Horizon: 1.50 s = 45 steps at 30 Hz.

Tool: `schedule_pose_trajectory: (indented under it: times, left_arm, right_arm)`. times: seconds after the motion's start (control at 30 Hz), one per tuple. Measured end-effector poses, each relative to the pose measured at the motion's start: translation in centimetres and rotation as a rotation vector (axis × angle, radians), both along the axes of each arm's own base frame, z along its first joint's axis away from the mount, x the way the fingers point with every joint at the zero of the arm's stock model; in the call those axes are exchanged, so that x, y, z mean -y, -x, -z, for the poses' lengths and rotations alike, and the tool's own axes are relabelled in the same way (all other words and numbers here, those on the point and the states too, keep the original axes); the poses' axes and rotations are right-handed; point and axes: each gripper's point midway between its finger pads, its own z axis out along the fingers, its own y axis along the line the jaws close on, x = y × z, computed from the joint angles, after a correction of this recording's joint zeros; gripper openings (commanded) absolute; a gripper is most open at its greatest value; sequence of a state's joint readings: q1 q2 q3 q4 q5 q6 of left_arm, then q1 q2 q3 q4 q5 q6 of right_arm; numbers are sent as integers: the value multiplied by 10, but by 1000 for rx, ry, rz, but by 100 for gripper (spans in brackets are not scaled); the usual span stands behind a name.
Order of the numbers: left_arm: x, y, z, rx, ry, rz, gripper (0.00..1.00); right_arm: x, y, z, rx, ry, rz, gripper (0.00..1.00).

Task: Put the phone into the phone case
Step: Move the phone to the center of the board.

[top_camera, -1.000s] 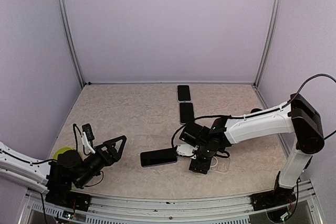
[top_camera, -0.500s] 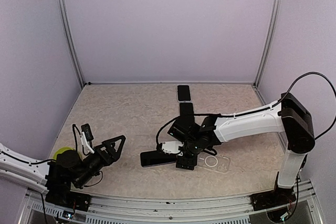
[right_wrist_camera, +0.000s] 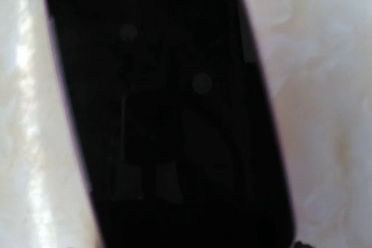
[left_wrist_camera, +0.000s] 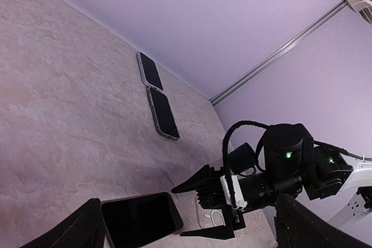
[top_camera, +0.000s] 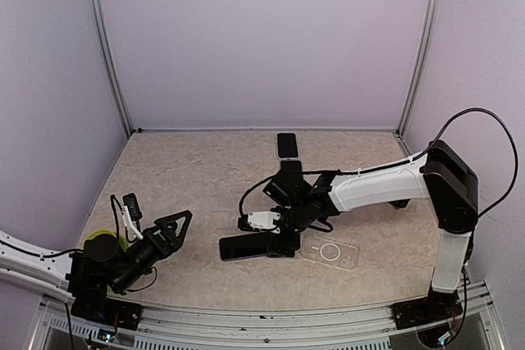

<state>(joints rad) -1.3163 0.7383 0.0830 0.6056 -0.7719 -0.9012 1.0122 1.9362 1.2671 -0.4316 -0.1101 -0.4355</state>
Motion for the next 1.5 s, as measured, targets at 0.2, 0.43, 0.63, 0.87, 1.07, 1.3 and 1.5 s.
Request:
schedule_pose_trajectory:
  times: [0.2, 0.43, 0.63, 0.87, 1.07, 1.3, 1.5]
  left_arm:
    - [-1, 0, 2, -5, -9, 0, 99]
    - [-1, 0, 4, -7, -15, -1, 99]
    - [1, 0, 7, -12, -35, -1, 99]
    - [2, -1, 10, -15, -47, -2, 99]
    - [2, -1, 11, -15, -49, -4, 99]
    - [2, -1, 11, -15, -50, -5, 99]
    - [2, -1, 11, -16, -49, -5, 99]
  right_arm:
    - [-1, -10, 4, -42, -40, -8, 78]
    - [-6, -12, 12, -77, -62, -25, 78]
    - [-11, -12, 12, -76, -83, -33, 79]
    - [-14, -17, 9, -67, -109, -22, 100]
    - [-17, -22, 0, -60, -140, -23, 100]
    - [-24, -24, 0, -95, -156, -35, 100]
    - [-24, -18, 10, -144, -157, -49, 100]
